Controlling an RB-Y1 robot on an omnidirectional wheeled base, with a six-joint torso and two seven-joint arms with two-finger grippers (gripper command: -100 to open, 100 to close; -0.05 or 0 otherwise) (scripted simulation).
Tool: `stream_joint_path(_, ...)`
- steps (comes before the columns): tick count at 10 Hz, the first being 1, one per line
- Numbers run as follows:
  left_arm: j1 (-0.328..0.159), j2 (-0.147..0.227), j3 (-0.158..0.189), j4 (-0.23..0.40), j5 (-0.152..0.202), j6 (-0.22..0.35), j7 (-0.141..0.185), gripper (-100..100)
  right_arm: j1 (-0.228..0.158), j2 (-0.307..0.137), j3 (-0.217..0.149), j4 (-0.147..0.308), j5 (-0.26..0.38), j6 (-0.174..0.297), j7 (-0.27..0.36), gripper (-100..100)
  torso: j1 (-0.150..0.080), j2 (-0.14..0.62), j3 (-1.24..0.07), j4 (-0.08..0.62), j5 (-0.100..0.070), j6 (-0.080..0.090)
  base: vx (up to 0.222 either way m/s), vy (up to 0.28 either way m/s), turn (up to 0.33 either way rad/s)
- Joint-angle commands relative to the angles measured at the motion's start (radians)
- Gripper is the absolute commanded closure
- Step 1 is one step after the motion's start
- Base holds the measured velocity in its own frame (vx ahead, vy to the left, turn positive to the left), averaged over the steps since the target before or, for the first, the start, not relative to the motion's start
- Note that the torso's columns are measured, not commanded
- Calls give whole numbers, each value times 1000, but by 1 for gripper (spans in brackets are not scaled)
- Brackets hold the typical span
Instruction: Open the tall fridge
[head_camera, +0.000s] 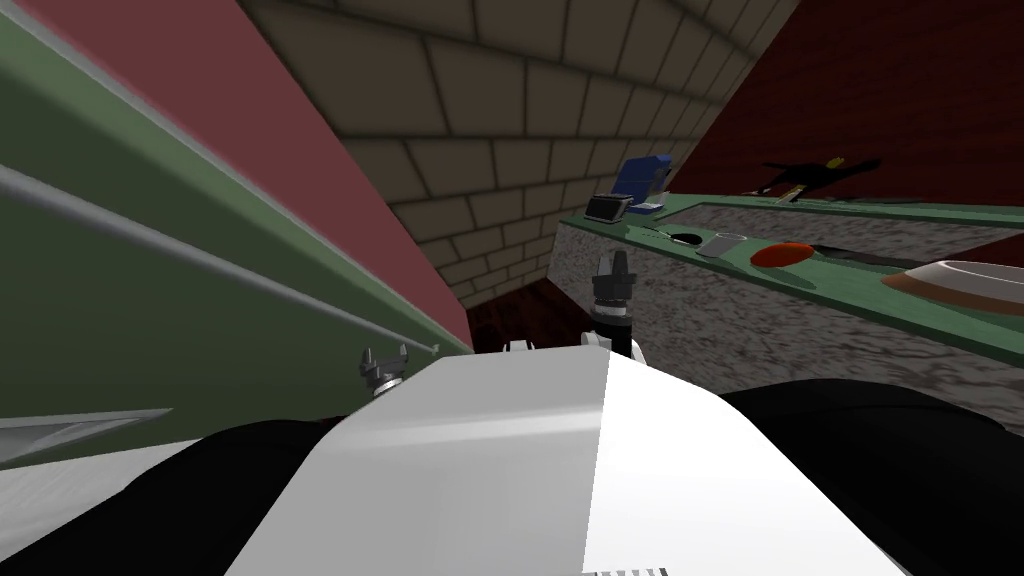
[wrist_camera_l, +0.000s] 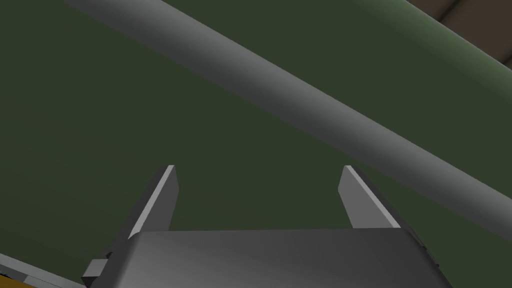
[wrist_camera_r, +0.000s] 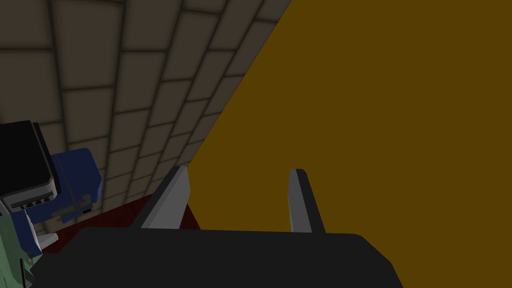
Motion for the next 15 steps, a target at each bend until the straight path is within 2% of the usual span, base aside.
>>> stream_joint_path(1,11,-28,32,70,17,2,49,-100,0,0,0,0,0,0,0,0,0,-1,0,-1,3,3,115,-87,-59)
stream_joint_path(2,11,-28,32,70,17,2,49,-100,0,0,0,0,0,0,0,0,1,-3,0,-2,6,5,56,-55,-26)
stream_joint_path(5,24,-92,61,123,30,-2,85,-100,0,0,0,0,0,0,0,0,-2,-3,0,-1,6,4,63,-52,-74)
stream_joint_path(6,24,-93,61,123,30,-2,85,-100,0,0,0,0,0,0,0,0,-4,-4,0,-1,6,5,60,-27,7)
stream_joint_path(7,27,-121,67,134,33,-3,93,-100,0,0,0,0,0,0,0,0,-4,-3,0,0,5,6,39,-37,-29)
stream_joint_path(8,27,-121,67,134,33,-3,93,-100,0,0,0,0,0,0,0,0,-5,-2,1,0,5,5,17,-39,-31)
stream_joint_path(10,30,-162,74,144,36,-4,100,-100,0,0,0,0,0,0,0,0,0,0,0,2,-1,1,18,-50,-59)
stream_joint_path(11,25,-147,75,153,36,-9,99,-100,0,0,0,0,0,0,0,0,3,2,0,2,-3,-3,12,-23,-7)
stream_joint_path(12,24,-148,75,154,36,-9,101,-100,0,0,0,0,0,0,0,0,5,4,1,2,-3,-4,4,-6,2)
stream_joint_path(13,24,-148,75,154,36,-9,100,100,0,0,0,0,0,0,0,0,5,5,2,3,-3,-4,0,0,0)
stream_joint_path(15,39,-122,32,142,13,-21,120,100,-1,0,0,0,0,0,0,0,4,11,6,4,-3,-4,-229,52,-65)
